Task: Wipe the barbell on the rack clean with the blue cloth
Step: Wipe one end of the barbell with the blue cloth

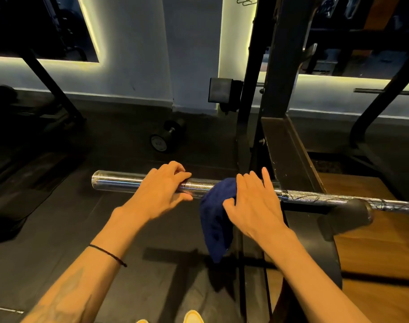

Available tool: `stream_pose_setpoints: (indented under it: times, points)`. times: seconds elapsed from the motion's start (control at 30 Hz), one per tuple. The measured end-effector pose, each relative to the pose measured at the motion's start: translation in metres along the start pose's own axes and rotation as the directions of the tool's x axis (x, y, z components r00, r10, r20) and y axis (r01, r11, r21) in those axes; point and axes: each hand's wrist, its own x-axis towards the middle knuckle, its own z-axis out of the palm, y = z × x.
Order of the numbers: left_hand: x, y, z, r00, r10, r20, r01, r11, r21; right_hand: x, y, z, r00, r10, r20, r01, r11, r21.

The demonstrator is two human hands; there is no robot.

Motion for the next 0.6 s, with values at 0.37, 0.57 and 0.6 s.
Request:
stream_pose_setpoints:
  times: [0.37,0.57,0.6]
  points:
    - [-0.009,0.022,0.023,0.971,-0.128,-0.202,0.11,0.989,-0.096,0.028,-0.066,0.008,0.998,-0.045,-0.043,0.054,0.966,0.254]
    - [-0.007,0.032,0.028,0.943,-0.189,-0.272,0.217,0.973,0.076,0.015,-0.062,0.016,0.988,-0.131,-0.075,0.144,0.969,0.203]
    - [-0.007,0.031,0.026,0.955,-0.172,-0.243,0.197,0.977,0.081,0.013,-0.054,0.013,0.99,-0.121,-0.068,0.131,0.974,0.183]
